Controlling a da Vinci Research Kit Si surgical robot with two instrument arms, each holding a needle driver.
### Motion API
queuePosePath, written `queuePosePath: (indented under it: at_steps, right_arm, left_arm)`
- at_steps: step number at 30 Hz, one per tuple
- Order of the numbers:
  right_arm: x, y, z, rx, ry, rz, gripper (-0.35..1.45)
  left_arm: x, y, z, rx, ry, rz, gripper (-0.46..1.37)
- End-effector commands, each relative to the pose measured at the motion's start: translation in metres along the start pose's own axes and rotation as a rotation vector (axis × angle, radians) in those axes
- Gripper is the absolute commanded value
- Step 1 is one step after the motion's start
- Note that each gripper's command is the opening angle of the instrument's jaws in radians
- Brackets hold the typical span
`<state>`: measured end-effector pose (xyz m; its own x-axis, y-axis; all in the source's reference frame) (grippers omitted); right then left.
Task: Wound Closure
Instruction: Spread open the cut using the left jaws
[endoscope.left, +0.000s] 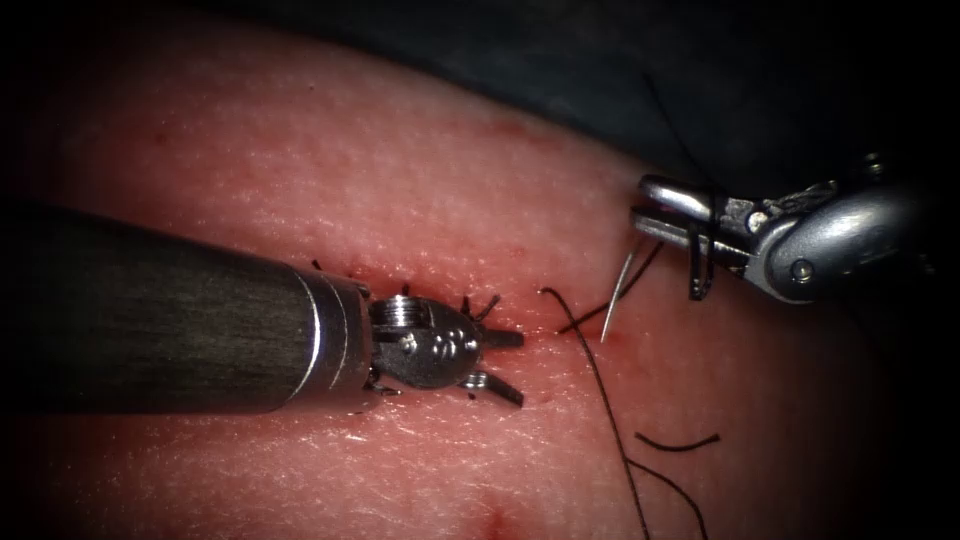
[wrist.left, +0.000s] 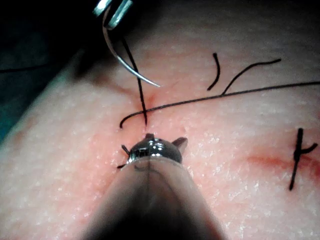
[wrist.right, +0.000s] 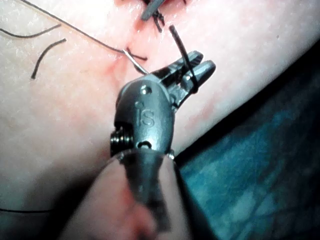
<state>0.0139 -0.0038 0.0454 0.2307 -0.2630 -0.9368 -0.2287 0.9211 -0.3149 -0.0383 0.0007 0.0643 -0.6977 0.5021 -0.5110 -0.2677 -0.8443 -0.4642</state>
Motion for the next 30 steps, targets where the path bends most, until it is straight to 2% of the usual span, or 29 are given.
queuePosePath:
  at_steps: [1,8,11,14,18,30]
  right_arm:
    - [0.0003,0.0003,-0.0002,-0.012,0.002,0.005,-0.35]
    - [0.0020,0.0012,-0.0011,-0.022,0.011,0.009,-0.35]
    - [0.0021,0.0012,-0.0012,-0.022,0.010,0.010,-0.35]
    - [0.0022,0.0012,-0.0013,-0.025,0.012,0.010,-0.35]
    - [0.0022,0.0011,-0.0013,-0.025,0.012,0.010,-0.35]
    - [0.0028,0.0005,-0.0010,-0.030,0.005,0.009,-0.35]
  left_arm:
    - [-0.0001,-0.0001,0.0001,-0.002,0.000,-0.004,0.17]
    - [-0.0006,-0.0010,0.0007,0.005,0.003,-0.013,-0.04]
    - [-0.0006,-0.0013,0.0007,0.003,0.009,-0.024,-0.13]
    - [-0.0006,-0.0015,0.0008,0.005,0.012,-0.029,-0.33]
    - [-0.0011,-0.0015,0.0015,0.014,0.012,-0.042,-0.35]
    - [-0.0035,-0.0034,0.0041,0.048,0.013,-0.070,-0.35]
